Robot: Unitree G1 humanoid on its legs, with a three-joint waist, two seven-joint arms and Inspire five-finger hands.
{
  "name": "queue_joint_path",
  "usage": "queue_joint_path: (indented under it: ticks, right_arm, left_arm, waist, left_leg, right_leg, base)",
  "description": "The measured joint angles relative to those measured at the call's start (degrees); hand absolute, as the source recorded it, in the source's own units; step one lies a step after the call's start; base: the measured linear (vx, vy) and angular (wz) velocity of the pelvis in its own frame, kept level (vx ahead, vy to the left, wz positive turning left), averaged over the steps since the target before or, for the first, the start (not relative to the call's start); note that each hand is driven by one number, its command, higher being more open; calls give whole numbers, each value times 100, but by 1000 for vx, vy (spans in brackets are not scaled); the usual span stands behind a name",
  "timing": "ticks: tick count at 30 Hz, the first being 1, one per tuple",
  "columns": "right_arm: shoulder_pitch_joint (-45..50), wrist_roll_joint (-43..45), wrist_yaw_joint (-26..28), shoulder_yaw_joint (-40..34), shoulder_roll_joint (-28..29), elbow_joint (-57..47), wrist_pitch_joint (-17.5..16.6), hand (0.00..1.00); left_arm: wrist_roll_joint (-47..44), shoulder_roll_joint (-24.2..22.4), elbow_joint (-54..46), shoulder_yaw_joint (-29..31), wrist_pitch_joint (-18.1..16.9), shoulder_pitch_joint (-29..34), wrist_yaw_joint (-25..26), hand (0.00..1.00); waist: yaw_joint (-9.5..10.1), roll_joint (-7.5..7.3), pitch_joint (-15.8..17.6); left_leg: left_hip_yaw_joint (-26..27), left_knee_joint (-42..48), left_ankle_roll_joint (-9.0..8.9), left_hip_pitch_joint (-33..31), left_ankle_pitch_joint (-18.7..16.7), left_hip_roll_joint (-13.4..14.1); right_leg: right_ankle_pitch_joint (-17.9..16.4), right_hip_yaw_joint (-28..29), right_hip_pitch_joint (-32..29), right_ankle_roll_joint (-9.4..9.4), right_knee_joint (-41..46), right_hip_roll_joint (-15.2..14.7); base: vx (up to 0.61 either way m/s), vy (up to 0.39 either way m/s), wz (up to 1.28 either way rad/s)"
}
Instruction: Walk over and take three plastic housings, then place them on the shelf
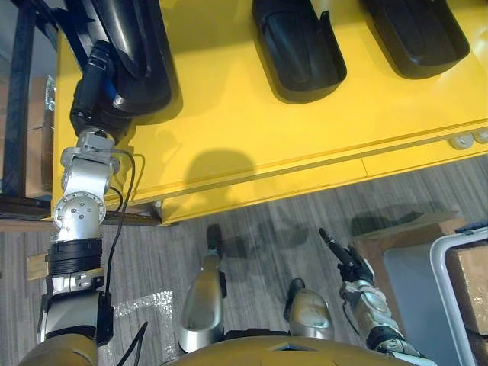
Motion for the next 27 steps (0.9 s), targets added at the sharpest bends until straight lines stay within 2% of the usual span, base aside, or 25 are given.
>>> queue_joint_path:
  ticks: [3, 5, 12, 16, 17, 27]
  right_arm:
    - [20, -3, 0, 0, 1, 32, 0, 100]
    - [71, -3, 1, 0, 12, 26, 1, 100]
    - [328, 1, -5, -72, 7, -34, -2, 100]
    - [322, 1, -4, -71, 10, -34, 0, 100]
    - [321, 1, -3, -70, 13, -34, 0, 100]
    - [358, 5, -15, -70, 54, -30, 0, 100]
  left_arm:
    - [-192, -12, -34, 0, 144, 178, -47, 0]
    - [-219, -17, -37, -1, 218, 309, -73, 0]
    - [-206, -180, -273, -66, 550, 842, -131, 0]
    - [-179, -183, -279, -122, 563, 923, -152, 0]
    - [-160, -182, -275, -129, 579, 932, -156, 100]
    - [-120, -182, -225, -241, 698, 991, -117, 100]
  waist:
    - [1, 68, -31]
    - [11, 95, -43]
    - [38, 336, -190]
    - [46, 350, -234]
    - [52, 336, -256]
    - [53, 276, -398]
  left_leg:
    - [-26, 0, -47, 47, -36, -4]
    - [-37, -1, 12, 140, 8, -9]
    - [-139, -3, 28, 207, -7, -73]
    - [-150, -2, 42, 237, -25, -105]
    - [-150, -3, 42, 245, -25, -110]
    - [-138, -5, 31, 295, -92, -106]
  right_leg:
    - [-9, -38, 75, 14, -2, 0]
    - [-4, -82, 229, 22, -140, 8]
    - [75, -290, 546, 116, -468, 18]
    - [145, -348, 682, 148, -626, 19]
    - [147, -355, 698, 151, -635, 18]
    - [147, -367, 774, 147, -719, 25]
  base:
    - [-9, -4, 4]
    - [-1, -9, 2]
    - [11, -19, 9]
    - [14, -11, 4]
    - [0, 0, 0]
    - [0, 0, 0]
